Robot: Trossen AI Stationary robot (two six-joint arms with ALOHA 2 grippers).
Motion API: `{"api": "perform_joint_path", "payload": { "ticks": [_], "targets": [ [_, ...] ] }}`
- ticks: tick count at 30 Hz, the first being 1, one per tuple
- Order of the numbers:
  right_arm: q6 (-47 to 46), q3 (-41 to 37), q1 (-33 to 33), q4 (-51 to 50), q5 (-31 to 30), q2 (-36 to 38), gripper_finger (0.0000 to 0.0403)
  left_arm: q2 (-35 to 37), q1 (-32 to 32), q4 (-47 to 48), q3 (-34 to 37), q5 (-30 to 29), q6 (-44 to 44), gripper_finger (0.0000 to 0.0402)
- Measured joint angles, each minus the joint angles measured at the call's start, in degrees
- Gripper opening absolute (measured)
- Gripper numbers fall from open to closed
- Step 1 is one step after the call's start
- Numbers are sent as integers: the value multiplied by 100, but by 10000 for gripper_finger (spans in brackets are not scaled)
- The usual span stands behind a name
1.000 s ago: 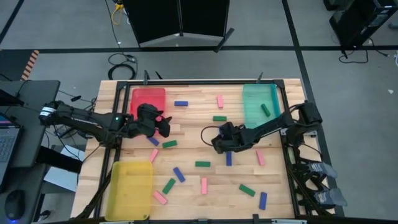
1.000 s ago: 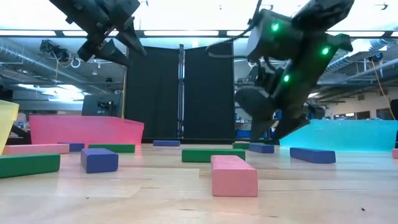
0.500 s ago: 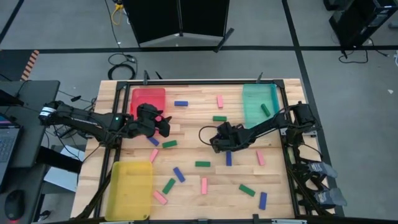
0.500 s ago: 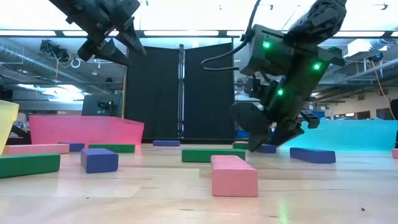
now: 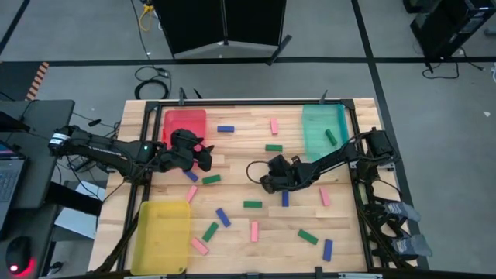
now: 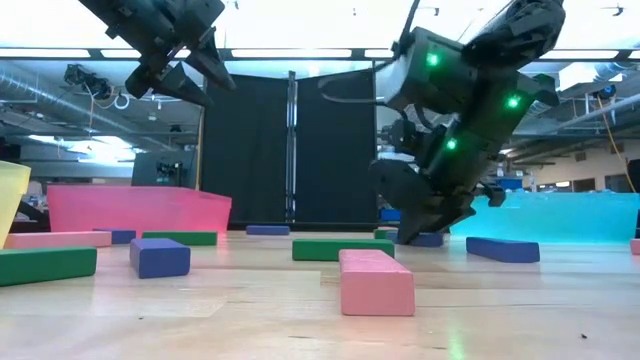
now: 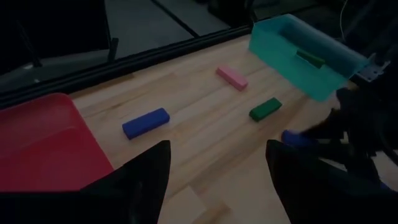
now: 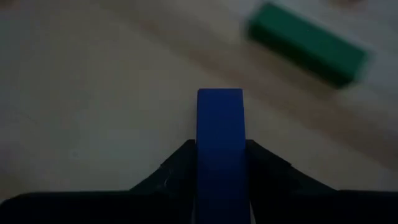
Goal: Sort blocks
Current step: Put the blue block into the yellow bin
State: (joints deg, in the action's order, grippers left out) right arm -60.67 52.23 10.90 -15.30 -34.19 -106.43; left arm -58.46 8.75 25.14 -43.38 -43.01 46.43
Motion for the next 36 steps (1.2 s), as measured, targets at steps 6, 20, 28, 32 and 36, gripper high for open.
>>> {"api": "perform_joint_path", "payload": {
  "ticks": [6, 20, 28, 32, 36],
  "targets": [
    [1233, 2, 376, 2069, 262, 122, 117, -2, 0, -7, 0, 32, 90, 271],
    [3657, 1571, 1072, 4111, 410, -268, 117, 624, 396, -964, 0, 243, -601, 270],
    [4216, 3425, 1232, 4343, 807, -1745, 117, 1457, 830, -1258, -4, 1, -1047, 270],
    [4537, 4624, 1198, 4384, 1264, -2622, 117, 1592, 972, -1235, 0, -4, -1046, 270],
    [4671, 5848, 1091, 4353, 1744, -3514, 117, 1640, 1070, -1251, 0, 1, -1051, 270]
  ]
}}
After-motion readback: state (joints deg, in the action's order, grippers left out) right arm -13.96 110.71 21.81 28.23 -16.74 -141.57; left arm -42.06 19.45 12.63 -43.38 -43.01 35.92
